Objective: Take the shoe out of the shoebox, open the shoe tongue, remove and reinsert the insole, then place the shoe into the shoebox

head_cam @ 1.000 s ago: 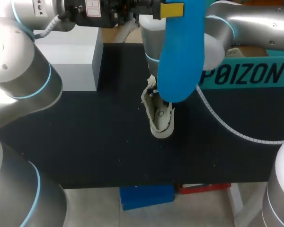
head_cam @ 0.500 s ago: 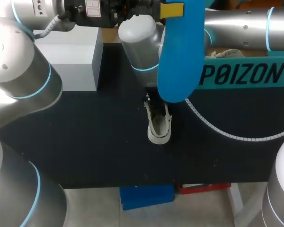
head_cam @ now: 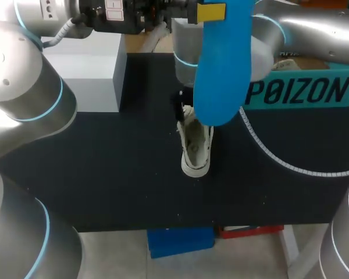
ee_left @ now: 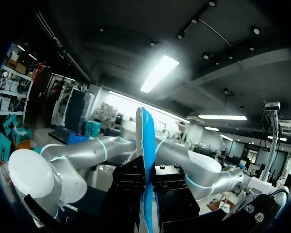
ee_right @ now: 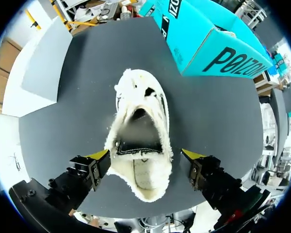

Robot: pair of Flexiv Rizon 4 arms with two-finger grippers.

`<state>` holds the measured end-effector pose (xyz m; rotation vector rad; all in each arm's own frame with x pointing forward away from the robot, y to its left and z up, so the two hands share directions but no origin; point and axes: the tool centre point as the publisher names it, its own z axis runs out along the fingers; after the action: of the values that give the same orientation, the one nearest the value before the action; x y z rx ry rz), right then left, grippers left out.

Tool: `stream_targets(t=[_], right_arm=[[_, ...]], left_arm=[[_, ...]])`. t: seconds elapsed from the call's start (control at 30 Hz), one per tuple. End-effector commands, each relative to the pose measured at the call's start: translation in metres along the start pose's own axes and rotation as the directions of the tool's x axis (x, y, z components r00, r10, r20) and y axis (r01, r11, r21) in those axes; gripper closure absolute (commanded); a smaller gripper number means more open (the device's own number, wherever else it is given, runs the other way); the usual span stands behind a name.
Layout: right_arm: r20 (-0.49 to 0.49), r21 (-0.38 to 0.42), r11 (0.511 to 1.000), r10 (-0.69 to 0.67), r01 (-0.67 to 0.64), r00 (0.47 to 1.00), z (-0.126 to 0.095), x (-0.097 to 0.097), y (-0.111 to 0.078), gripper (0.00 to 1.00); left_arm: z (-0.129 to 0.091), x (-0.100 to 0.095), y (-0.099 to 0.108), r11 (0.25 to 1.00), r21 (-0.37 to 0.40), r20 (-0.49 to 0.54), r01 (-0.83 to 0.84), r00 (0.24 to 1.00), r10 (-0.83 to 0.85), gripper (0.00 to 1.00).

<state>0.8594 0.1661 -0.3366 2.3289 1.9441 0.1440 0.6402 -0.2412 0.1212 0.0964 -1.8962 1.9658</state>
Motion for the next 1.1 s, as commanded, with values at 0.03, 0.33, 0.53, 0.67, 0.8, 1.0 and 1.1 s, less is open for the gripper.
stream_targets(t=[0.03,0.33,0.53,0.67,0.8,1.0,1.1], right_arm=[[-0.550,-0.011,1.000,-0.018,0.014,0.835,-0.039,-0.021,-0.005,0.00],[-0.645,-0.072,0.987,-0.158,0.146,0.748,-0.060,-0.011,-0.005,0.00],[-0.645,-0.072,0.987,-0.158,0.146,0.748,-0.060,-0.011,-0.005,0.00],[-0.747,-0.055,0.994,-0.102,0.092,0.657,-0.063,-0.018,-0.005,0.00],[-0.852,-0.068,0.998,-0.065,0.013,0.520,-0.076,-0.027,-0.003,0.00],[-0.910,-0.071,0.997,-0.053,-0.029,0.412,-0.087,-0.032,-0.001,0.00],[-0.934,-0.061,0.997,-0.042,-0.043,0.356,-0.090,-0.032,-0.002,0.00]], left_arm=[[0.002,0.000,0.000,1.000,0.001,0.002,0.000,1.000,0.000,1.00],[0.002,0.000,0.000,1.000,0.001,0.002,0.000,1.000,0.000,1.00],[0.002,0.000,0.000,1.000,0.001,0.002,0.000,1.000,0.000,1.00],[0.002,0.000,0.000,1.000,0.001,0.002,0.000,1.000,0.000,1.00],[0.002,0.000,0.000,1.000,0.001,0.002,0.000,1.000,0.000,1.00],[0.002,0.000,0.000,1.000,0.001,0.002,0.000,1.000,0.000,1.00],[0.002,0.000,0.000,1.000,0.001,0.002,0.000,1.000,0.000,1.00]])
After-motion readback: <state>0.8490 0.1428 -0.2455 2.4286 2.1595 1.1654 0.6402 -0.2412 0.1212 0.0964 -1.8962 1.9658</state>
